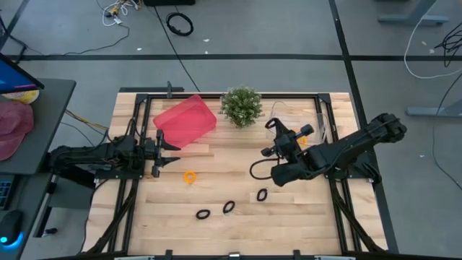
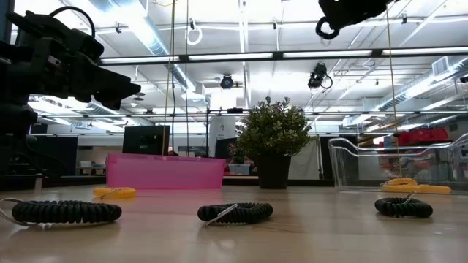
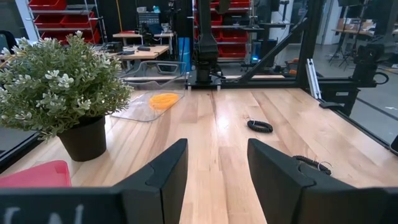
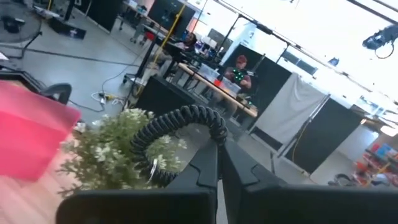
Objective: Sort spring keychains
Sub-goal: Put the top black spring keychain into the red bin
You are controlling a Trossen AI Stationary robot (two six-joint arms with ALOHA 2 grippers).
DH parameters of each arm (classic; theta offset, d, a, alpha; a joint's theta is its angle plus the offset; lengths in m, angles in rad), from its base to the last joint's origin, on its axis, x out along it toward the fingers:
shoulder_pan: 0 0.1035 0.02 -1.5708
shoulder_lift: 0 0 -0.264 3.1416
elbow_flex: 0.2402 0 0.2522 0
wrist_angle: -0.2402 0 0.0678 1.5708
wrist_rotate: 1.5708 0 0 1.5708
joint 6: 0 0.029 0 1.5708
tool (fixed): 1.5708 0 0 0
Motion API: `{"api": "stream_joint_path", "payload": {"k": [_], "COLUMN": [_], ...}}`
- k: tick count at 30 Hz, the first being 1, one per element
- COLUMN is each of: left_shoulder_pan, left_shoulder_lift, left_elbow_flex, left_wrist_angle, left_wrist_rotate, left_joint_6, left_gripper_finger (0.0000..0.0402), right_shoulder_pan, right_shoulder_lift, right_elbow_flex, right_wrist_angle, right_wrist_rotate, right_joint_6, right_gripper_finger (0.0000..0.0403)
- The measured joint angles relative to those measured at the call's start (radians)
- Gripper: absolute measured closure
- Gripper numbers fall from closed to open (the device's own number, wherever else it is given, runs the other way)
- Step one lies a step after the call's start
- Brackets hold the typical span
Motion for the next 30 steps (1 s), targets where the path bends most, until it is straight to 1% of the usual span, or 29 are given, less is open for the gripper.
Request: {"api": "stream_joint_path", "payload": {"k": [2,3,5,7,8,11,12,17,19,21,26,30], "left_shoulder_pan": [0.0,0.0,0.0,0.0,0.0,0.0,0.0,0.0,0.0,0.0,0.0,0.0], "left_shoulder_lift": [0.0,0.0,0.0,0.0,0.0,0.0,0.0,0.0,0.0,0.0,0.0,0.003], "left_elbow_flex": [0.0,0.0,0.0,0.0,0.0,0.0,0.0,0.0,0.0,0.0,0.0,-0.001], "left_wrist_angle": [0.0,0.0,0.0,0.0,0.0,0.0,0.0,0.0,0.0,0.0,0.004,0.151], "left_wrist_rotate": [0.0,0.0,0.0,0.0,0.0,0.0,0.0,0.0,0.0,0.0,0.0,0.001], "left_joint_6": [0.0,0.0,0.0,0.0,0.0,0.0,0.0,0.0,0.0,0.0,0.0,-0.004], "left_gripper_finger": [0.023,0.023,0.023,0.023,0.023,0.023,0.023,0.023,0.023,0.023,0.023,0.023], "right_shoulder_pan": [-0.013,-0.028,-0.07,-0.121,-0.149,-0.21,-0.221,-0.255,-0.267,-0.291,-0.371,-0.41], "right_shoulder_lift": [-0.022,-0.036,-0.071,-0.108,-0.121,-0.125,-0.123,-0.12,-0.121,-0.121,-0.12,-0.12], "right_elbow_flex": [0.0,0.0,0.0,0.0,0.0,-0.006,-0.022,-0.193,-0.262,-0.309,-0.348,-0.355], "right_wrist_angle": [0.003,0.024,0.098,0.184,0.227,0.369,0.462,1.177,1.401,1.513,1.551,1.551], "right_wrist_rotate": [-0.018,-0.063,-0.194,-0.368,-0.477,-0.784,-0.863,-1.219,-1.294,-1.345,-1.404,-1.445], "right_joint_6": [-0.064,-0.109,-0.147,-0.153,-0.165,-0.255,-0.313,-0.654,-0.711,-0.717,-0.637,-0.597], "right_gripper_finger": [0.0403,0.0403,0.0403,0.0403,0.0403,0.0403,0.0403,0.0403,0.0403,0.0403,0.0403,0.0403]}}
